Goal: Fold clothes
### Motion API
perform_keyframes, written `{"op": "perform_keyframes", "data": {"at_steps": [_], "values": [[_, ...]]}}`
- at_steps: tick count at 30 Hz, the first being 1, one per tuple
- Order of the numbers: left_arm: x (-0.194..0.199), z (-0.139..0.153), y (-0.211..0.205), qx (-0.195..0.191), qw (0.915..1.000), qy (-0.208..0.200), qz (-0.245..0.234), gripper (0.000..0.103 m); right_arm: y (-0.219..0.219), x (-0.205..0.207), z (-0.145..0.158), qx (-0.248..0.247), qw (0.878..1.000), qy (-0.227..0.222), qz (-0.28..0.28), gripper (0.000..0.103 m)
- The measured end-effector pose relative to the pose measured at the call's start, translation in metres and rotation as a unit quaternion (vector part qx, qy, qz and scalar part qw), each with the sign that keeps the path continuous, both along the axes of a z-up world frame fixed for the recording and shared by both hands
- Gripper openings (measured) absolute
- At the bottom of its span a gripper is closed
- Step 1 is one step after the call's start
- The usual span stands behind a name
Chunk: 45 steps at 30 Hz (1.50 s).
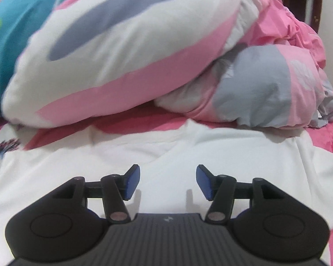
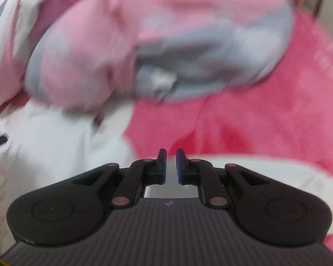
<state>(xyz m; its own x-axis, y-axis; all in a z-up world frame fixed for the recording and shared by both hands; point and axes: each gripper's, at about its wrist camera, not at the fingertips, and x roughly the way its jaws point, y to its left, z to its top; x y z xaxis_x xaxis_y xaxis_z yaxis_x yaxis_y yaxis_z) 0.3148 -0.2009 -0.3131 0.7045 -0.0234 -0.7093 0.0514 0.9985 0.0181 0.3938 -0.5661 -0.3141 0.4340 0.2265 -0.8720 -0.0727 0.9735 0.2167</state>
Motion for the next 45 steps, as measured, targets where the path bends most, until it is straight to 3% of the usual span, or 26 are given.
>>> {"op": "perform_keyframes", "data": {"at_steps": [4,7,9,12,15,19,25,31,39,41,43,45], "values": [[-0.011,0.004,0.004,-0.009,0.9999,0.003,-0.007,0.058,0.024,-0.001,-0.015,-0.009,0.999,0.014,0.037,0.009],[-0.019,0.007,0.007,-0.015,0.9998,0.005,-0.013,0.058,0.024,0.000,0.001,0.006,0.999,-0.027,0.035,0.011],[-0.025,0.009,0.008,-0.020,0.9996,0.007,-0.018,0.058,0.027,0.002,0.008,-0.011,0.998,-0.043,0.048,0.020],[-0.021,0.002,-0.033,-0.024,0.9958,0.004,-0.088,0.058,0.036,0.010,0.001,-0.063,0.992,-0.039,0.101,0.026],[-0.017,-0.005,-0.075,-0.029,0.9871,0.001,-0.158,0.058,0.036,0.010,-0.015,-0.098,0.982,-0.020,0.159,0.032],[-0.012,-0.015,-0.130,-0.034,0.9682,-0.003,-0.248,0.058,0.033,0.000,-0.014,-0.111,0.966,-0.020,0.232,0.041],[-0.010,-0.036,-0.188,-0.001,0.9513,-0.012,-0.308,0.057,0.033,-0.016,0.000,-0.144,0.934,-0.036,0.325,0.046],[0.001,-0.049,-0.201,0.019,0.9507,-0.009,-0.309,0.055,0.024,-0.018,0.009,-0.133,0.924,-0.049,0.355,0.046],[0.014,-0.056,-0.211,0.032,0.9518,-0.025,-0.304,0.050,0.019,-0.012,-0.019,-0.105,0.925,0.004,0.365,0.046],[0.017,-0.058,-0.214,0.036,0.9512,-0.031,-0.305,0.050,0.018,-0.011,-0.021,-0.099,0.929,0.010,0.356,0.041],[0.019,-0.060,-0.216,0.040,0.9501,-0.036,-0.307,0.050,0.019,-0.012,-0.019,-0.092,0.931,0.012,0.353,0.008],[0.020,-0.061,-0.217,0.042,0.9488,-0.041,-0.310,0.050,0.022,-0.016,-0.013,-0.113,0.929,-0.014,0.353,0.004]]}}
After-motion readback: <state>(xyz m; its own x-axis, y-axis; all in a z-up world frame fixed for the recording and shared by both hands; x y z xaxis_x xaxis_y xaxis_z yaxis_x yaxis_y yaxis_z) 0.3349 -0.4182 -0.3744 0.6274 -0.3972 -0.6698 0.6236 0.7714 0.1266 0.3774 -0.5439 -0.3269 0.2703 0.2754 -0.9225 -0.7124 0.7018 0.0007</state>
